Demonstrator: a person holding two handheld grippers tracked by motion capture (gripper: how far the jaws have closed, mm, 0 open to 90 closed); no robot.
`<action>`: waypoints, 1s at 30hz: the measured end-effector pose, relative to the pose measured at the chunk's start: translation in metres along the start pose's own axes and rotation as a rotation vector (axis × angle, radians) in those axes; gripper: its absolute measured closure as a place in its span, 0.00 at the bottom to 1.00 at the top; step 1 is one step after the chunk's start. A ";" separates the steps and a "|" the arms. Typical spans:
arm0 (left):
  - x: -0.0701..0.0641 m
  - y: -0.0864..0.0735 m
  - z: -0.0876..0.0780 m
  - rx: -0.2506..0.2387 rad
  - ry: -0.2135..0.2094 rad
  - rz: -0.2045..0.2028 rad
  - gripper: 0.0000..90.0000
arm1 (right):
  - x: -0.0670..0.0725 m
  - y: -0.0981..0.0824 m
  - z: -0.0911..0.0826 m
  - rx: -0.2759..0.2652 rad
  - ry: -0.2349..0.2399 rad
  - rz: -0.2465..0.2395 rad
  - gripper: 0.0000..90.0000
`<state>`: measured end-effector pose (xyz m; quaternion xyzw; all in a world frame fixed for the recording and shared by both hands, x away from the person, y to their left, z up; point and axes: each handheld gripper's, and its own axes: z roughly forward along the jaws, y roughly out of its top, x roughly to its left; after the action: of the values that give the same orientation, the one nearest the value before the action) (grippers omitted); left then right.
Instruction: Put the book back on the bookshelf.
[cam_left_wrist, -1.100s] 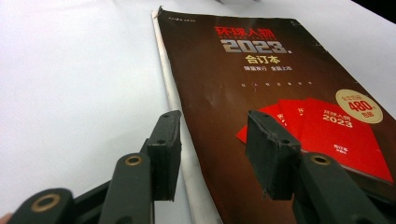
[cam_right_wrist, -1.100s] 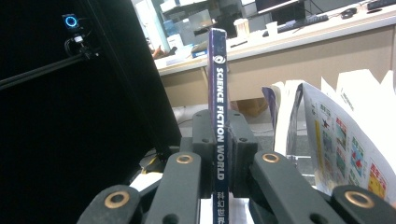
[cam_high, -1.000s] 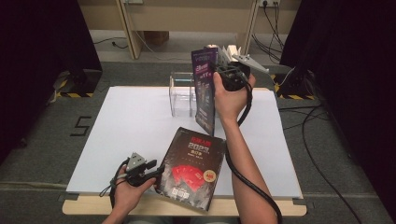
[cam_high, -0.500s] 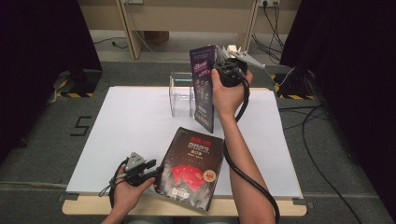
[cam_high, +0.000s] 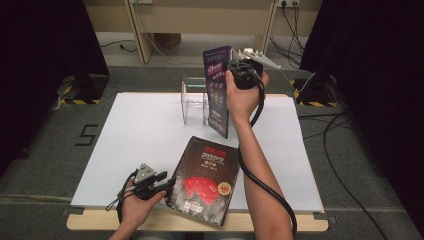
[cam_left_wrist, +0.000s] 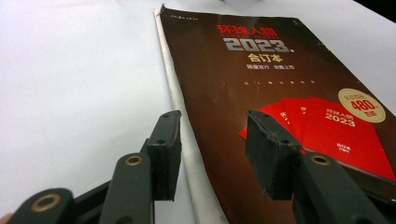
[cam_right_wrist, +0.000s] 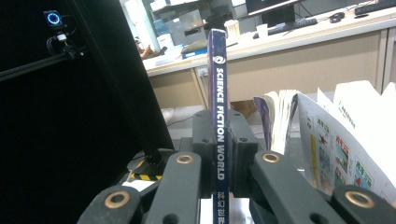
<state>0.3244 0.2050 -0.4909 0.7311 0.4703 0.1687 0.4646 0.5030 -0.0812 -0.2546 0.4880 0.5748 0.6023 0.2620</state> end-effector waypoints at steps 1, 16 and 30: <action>0.000 0.000 0.000 0.002 -0.001 0.001 0.61 | 0.000 0.000 0.001 0.000 -0.002 -0.001 0.94; 0.000 -0.001 0.002 0.009 -0.001 0.004 0.61 | -0.006 -0.001 0.015 0.003 -0.038 -0.009 0.94; 0.000 -0.002 0.003 0.014 -0.002 0.001 0.61 | -0.006 -0.007 0.029 0.013 -0.062 -0.022 0.94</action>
<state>0.3251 0.2042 -0.4943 0.7349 0.4706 0.1646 0.4598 0.5291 -0.0728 -0.2667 0.5017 0.5756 0.5803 0.2831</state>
